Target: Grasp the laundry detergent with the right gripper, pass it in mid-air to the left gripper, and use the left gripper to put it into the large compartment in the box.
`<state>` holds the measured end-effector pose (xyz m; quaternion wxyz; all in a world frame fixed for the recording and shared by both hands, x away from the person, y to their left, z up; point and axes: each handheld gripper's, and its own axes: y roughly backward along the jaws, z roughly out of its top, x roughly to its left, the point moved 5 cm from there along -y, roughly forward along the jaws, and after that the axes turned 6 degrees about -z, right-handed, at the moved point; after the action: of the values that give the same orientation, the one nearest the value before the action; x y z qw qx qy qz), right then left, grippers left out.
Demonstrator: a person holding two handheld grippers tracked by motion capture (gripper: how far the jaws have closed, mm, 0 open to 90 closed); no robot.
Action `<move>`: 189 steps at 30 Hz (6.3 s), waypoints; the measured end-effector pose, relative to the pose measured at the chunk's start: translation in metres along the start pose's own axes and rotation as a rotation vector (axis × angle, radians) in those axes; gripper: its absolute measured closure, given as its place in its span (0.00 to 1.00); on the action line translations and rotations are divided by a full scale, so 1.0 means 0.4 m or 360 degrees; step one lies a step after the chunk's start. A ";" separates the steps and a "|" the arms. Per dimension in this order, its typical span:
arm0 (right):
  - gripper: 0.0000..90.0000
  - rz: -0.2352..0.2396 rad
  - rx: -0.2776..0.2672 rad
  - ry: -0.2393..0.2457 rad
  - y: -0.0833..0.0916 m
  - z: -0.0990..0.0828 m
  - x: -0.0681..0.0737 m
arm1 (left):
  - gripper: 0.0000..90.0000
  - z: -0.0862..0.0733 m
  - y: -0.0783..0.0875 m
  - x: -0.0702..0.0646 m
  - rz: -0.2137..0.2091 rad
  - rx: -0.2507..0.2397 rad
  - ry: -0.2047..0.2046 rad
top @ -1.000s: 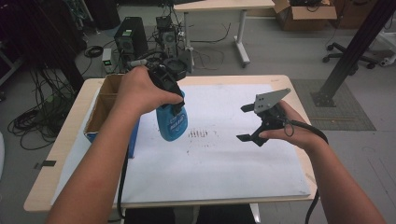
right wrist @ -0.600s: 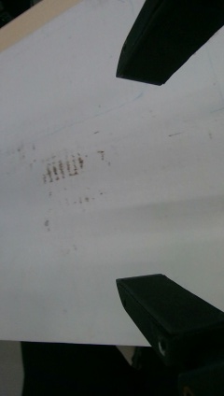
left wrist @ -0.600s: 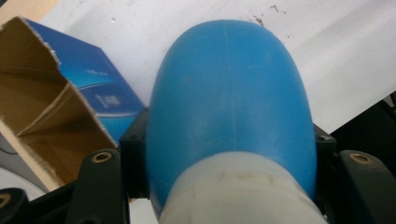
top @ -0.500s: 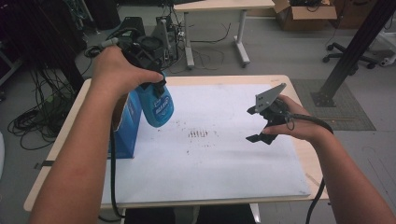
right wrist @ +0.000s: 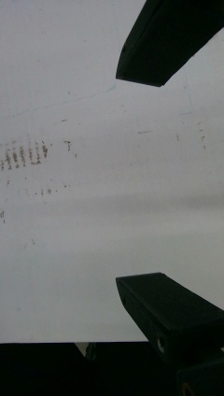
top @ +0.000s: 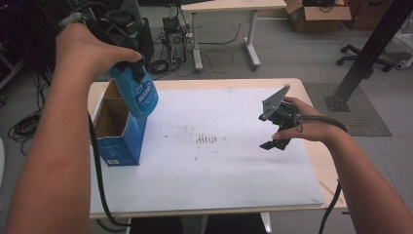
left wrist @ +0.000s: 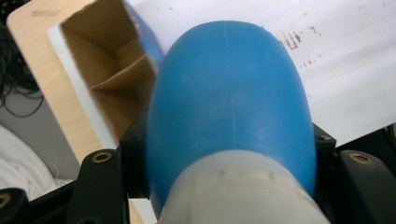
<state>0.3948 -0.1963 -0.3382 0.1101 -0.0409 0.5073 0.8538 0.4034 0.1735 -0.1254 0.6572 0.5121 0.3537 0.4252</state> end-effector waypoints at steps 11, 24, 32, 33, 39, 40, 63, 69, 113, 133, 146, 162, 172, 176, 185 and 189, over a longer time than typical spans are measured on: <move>0.03 0.0021 0.0034 0.0009 -0.012 -0.006 0.001 | 0.43 -0.024 0.067 0.088 0.0124 -0.0013 0.0231; 0.03 0.0030 0.0049 0.0009 -0.015 0.001 0.001 | 0.43 -0.063 0.005 0.173 0.0168 0.0050 0.0448; 0.03 0.0037 0.0042 0.0015 -0.020 0.007 0.006 | 0.43 -0.085 -0.067 0.202 0.0155 0.0100 0.0494; 0.03 0.0035 0.0043 0.0013 -0.021 0.008 0.006 | 0.43 -0.088 -0.077 0.205 0.0152 0.0109 0.0499; 0.03 0.0041 0.0046 0.0019 -0.029 0.010 0.010 | 0.43 -0.096 -0.138 0.220 0.0119 0.0131 0.0516; 0.03 0.0041 0.0048 0.0017 -0.030 0.009 0.011 | 0.43 -0.097 -0.146 0.221 0.0113 0.0134 0.0517; 0.03 0.0072 0.0061 -0.0017 -0.062 -0.011 0.009 | 0.43 -0.102 -0.333 0.253 0.0062 0.0226 0.0531; 0.04 0.0083 0.0066 -0.0023 -0.073 -0.014 0.010 | 0.43 -0.107 -0.383 0.255 0.0061 0.0257 0.0528; 0.04 0.0116 0.0088 -0.0024 -0.087 -0.019 0.014 | 0.43 -0.133 -0.512 0.273 0.0034 0.0319 0.0520; 0.04 0.0106 0.0085 -0.0028 -0.085 -0.023 0.015 | 0.39 -0.132 -0.513 0.269 0.0035 0.0327 0.0512; 0.04 0.0101 0.0074 -0.0025 -0.083 -0.029 0.017 | 0.36 -0.129 -0.496 0.257 0.0070 0.0341 0.0496; 0.04 0.0078 0.0042 -0.0011 -0.066 -0.027 0.020 | 0.31 -0.127 -0.447 0.248 0.0110 0.0325 0.0492; 0.04 0.0067 0.0041 -0.0004 -0.052 -0.024 0.027 | 0.26 -0.127 -0.411 0.236 0.0160 0.0285 0.0412; 0.04 0.0060 0.0037 0.0002 -0.047 -0.021 0.028 | 0.24 -0.124 -0.388 0.228 0.0171 0.0258 0.0381; 0.04 0.0056 0.0040 0.0009 -0.039 -0.014 0.036 | 0.16 -0.114 -0.345 0.205 0.0163 0.0212 0.0332; 0.04 0.0051 0.0042 0.0016 -0.033 -0.012 0.038 | 0.11 -0.113 -0.337 0.201 0.0138 0.0213 0.0333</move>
<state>0.3829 -0.1925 -0.3545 0.0944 -0.0355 0.5196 0.8484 0.4205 0.2489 -0.2692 0.5621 0.5225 0.4254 0.4797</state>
